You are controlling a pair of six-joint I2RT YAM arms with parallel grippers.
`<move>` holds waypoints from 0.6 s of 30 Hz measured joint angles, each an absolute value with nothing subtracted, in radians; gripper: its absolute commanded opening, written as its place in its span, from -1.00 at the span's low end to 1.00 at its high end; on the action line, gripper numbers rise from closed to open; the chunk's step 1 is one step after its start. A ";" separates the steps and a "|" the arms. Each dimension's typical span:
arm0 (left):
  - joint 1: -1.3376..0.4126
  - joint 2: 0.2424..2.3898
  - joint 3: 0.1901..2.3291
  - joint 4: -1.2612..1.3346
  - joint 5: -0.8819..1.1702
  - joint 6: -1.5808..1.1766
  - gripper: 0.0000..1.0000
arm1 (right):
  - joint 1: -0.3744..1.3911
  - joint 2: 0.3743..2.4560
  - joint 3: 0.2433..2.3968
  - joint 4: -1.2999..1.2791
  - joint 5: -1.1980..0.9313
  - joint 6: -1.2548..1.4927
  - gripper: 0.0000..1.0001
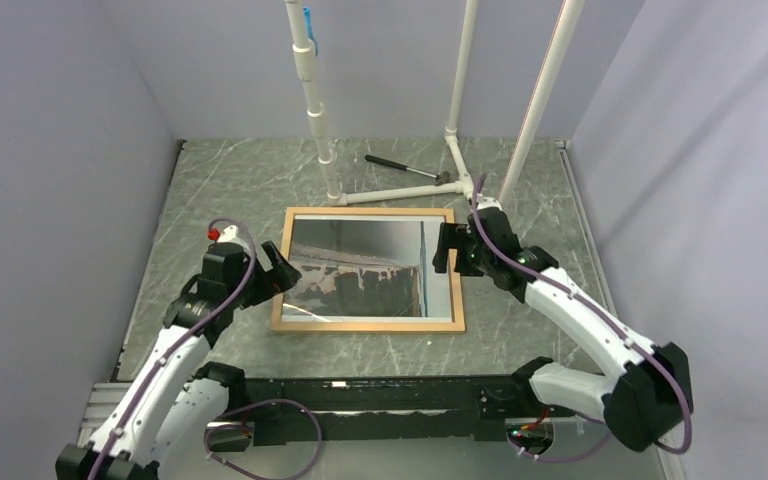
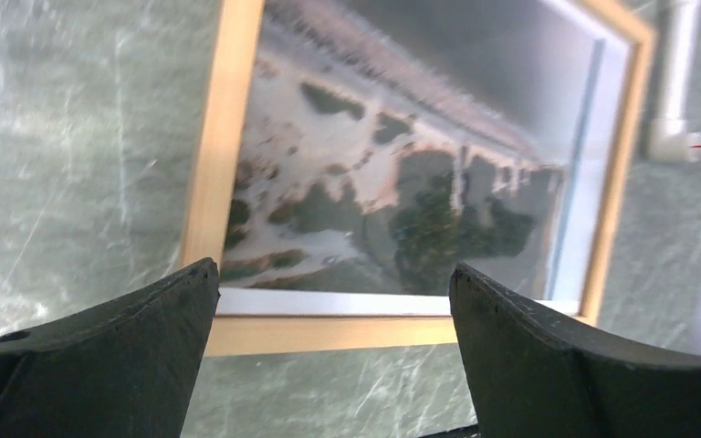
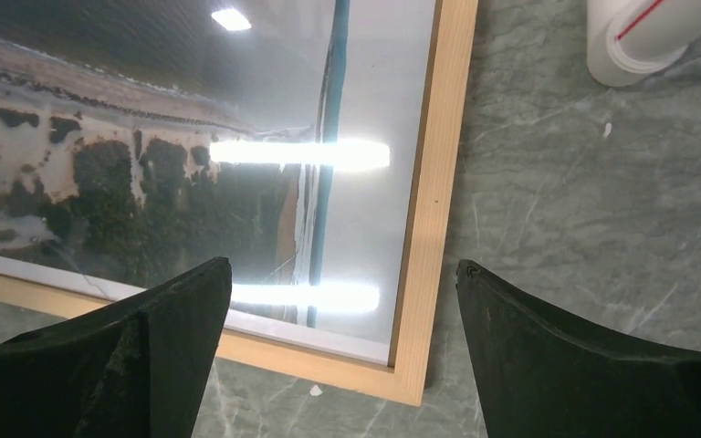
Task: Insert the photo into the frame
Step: Adjust the photo frame at the center of the board, then reset both arms
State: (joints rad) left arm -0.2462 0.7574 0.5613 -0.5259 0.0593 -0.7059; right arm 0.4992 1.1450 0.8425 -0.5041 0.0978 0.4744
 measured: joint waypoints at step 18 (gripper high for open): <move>-0.247 0.321 0.347 -0.172 -0.099 -0.400 0.99 | 0.470 0.738 0.598 -0.364 0.294 0.327 0.98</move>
State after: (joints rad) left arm -0.2466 0.3210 0.3470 -0.1719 -0.0986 -0.4004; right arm 0.4698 0.7383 0.5983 -0.3641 0.2939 0.3267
